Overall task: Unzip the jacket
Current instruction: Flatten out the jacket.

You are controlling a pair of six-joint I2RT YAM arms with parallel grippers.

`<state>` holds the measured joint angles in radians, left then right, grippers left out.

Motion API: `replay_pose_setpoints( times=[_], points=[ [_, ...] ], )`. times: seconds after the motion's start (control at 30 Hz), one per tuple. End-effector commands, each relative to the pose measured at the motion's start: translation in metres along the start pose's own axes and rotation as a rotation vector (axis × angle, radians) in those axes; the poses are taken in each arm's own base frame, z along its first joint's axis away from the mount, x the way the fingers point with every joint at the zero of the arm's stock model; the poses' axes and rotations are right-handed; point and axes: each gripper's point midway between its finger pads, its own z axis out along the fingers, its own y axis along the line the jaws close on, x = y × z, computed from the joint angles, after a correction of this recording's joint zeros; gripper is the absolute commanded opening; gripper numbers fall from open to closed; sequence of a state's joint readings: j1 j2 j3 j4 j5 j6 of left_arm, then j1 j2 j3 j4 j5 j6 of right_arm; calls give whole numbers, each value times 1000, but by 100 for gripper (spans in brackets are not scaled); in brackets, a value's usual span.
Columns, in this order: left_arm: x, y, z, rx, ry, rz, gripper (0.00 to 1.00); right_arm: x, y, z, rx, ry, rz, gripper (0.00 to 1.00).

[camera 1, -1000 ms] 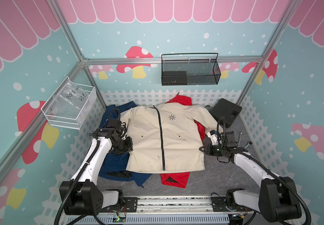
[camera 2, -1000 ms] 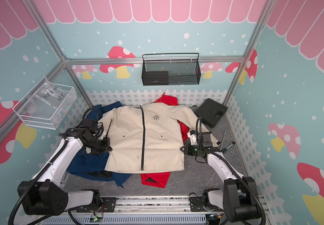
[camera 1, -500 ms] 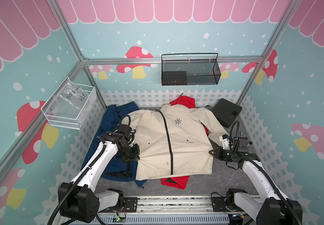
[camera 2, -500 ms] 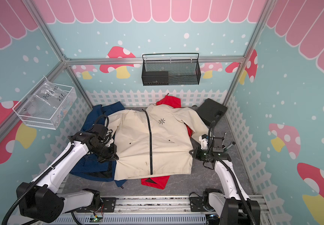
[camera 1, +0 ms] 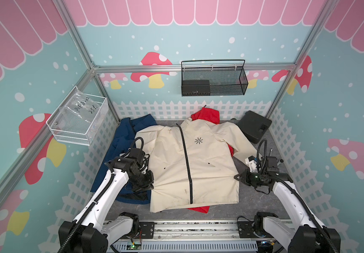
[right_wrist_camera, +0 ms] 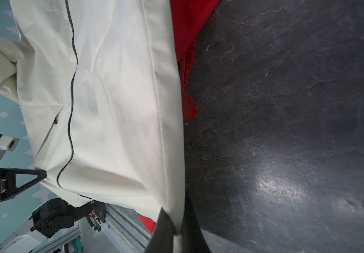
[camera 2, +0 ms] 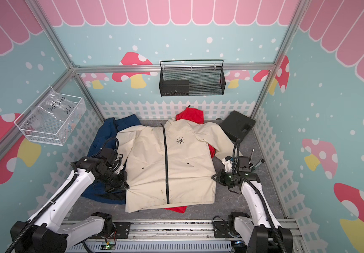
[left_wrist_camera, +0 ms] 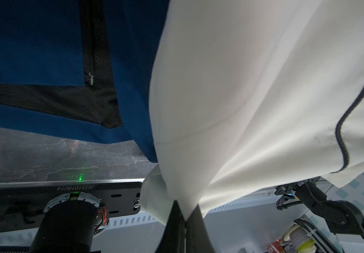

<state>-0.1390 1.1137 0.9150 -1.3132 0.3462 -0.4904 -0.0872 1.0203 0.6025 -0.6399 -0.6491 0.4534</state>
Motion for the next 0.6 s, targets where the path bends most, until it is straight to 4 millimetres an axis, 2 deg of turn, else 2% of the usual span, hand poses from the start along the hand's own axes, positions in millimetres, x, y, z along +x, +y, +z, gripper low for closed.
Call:
replay_pose_setpoints(
  times=[0.0,0.13,0.33,0.37,0.4,0.47,0.5,0.57],
  points=[
    [12,45,-1,-168,4,-112,0,-19,-36,-6,186,-83,13,0],
    [16,48,-16,-218,-13,-85,0,-15,-39,-6,202,-52,24,0],
    [27,46,-11,-188,14,-106,0,-2,-41,10,171,36,50,0],
    [27,46,-9,-184,19,-113,0,-3,-42,11,173,36,53,2],
    [24,45,-9,-176,10,-118,8,-4,-43,12,175,30,54,13],
    [12,37,-15,-145,-42,-112,47,-14,-41,11,173,-5,49,43],
    [1,29,-21,-119,-84,-100,57,-27,-37,8,169,-47,35,59],
    [-25,9,-38,-60,-181,-66,66,-55,-26,1,156,-144,24,77]
  ],
)
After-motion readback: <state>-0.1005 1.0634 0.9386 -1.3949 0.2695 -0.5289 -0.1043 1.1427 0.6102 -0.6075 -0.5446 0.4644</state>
